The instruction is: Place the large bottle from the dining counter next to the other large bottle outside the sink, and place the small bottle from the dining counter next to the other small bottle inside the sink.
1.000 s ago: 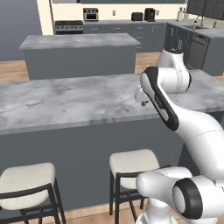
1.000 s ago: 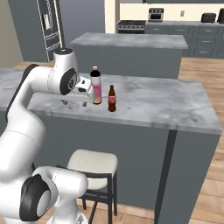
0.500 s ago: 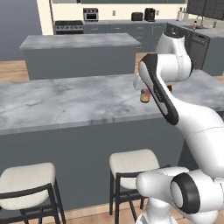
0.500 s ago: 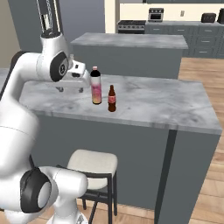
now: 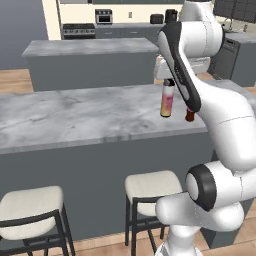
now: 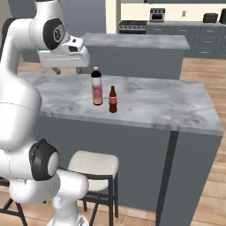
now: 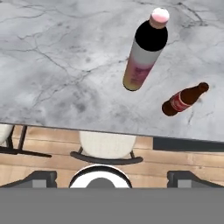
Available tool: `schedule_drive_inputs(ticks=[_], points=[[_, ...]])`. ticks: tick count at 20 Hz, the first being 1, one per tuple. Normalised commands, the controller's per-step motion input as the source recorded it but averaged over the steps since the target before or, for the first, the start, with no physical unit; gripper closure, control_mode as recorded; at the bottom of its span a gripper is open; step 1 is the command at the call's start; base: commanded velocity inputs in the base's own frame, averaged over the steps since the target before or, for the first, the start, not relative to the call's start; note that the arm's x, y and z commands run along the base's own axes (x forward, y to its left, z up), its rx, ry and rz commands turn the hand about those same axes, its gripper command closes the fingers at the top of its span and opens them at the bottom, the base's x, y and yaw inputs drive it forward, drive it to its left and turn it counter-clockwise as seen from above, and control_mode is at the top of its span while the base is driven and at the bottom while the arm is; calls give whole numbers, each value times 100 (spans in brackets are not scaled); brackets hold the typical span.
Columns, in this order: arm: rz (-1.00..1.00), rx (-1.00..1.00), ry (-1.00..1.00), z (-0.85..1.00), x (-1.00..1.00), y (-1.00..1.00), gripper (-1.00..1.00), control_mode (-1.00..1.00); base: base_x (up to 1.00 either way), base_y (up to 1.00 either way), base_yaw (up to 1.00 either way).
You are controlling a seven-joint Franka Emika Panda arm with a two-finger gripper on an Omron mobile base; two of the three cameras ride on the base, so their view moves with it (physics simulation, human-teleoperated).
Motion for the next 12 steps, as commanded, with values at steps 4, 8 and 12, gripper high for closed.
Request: schedule_drive_inputs(ticks=[4, 8, 12], points=[[-12, 0, 13, 30, 45, -14, -100, -100, 0, 0, 0], [-11, 0, 11, 0, 79, -2, -100, -100, 0, 0, 0], [-7, 0, 4, 0, 64, -2, -100, -100, 0, 0, 0]])
